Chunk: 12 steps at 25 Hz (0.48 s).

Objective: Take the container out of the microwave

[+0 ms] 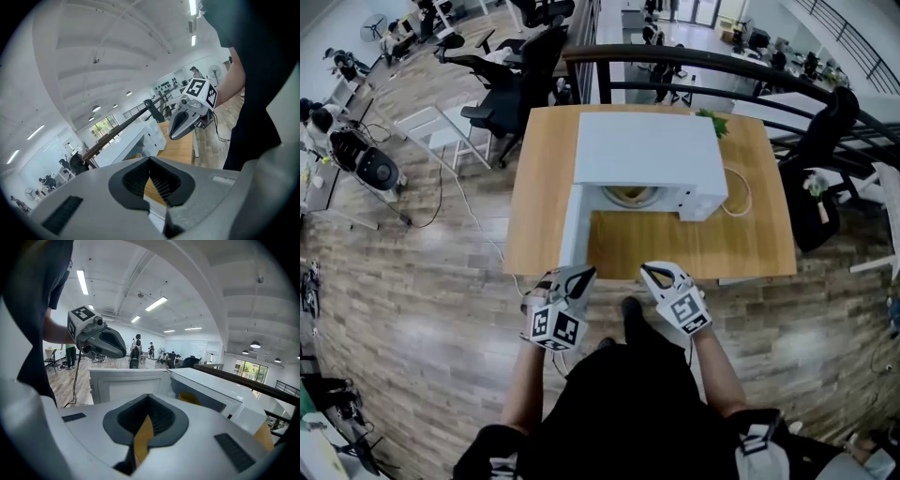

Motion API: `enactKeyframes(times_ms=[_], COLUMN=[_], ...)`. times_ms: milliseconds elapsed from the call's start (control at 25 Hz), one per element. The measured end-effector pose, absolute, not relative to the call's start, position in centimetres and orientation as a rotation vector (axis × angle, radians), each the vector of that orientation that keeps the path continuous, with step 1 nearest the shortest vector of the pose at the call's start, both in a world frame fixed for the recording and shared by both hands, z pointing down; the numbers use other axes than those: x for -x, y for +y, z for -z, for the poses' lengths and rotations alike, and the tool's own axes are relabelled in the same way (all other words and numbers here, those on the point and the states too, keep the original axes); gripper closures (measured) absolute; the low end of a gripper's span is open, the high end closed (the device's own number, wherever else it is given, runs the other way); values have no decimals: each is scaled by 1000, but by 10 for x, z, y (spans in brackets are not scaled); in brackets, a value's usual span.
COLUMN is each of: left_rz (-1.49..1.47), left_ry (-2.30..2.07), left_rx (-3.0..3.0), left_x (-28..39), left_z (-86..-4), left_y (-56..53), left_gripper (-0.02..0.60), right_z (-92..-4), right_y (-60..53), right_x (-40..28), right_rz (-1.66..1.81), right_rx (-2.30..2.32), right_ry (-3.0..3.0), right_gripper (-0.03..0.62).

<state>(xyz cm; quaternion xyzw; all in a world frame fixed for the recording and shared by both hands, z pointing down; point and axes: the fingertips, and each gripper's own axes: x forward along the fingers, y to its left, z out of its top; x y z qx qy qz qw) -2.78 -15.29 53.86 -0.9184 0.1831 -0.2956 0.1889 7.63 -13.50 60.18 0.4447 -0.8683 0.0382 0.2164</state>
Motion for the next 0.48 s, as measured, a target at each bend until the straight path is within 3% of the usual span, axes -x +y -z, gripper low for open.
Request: enactKeyframes(times_ms=[480], left_rz=[919], left_ry=[630], left_rx=[2562], left_x=[0], left_z=[-550], left_y=[-200], left_gripper=[580], right_z=[-627], right_y=[-201], right_x=[-109], right_rz=[-122], right_rx=[-1117], right_ry=[-2477], right_gripper=[595])
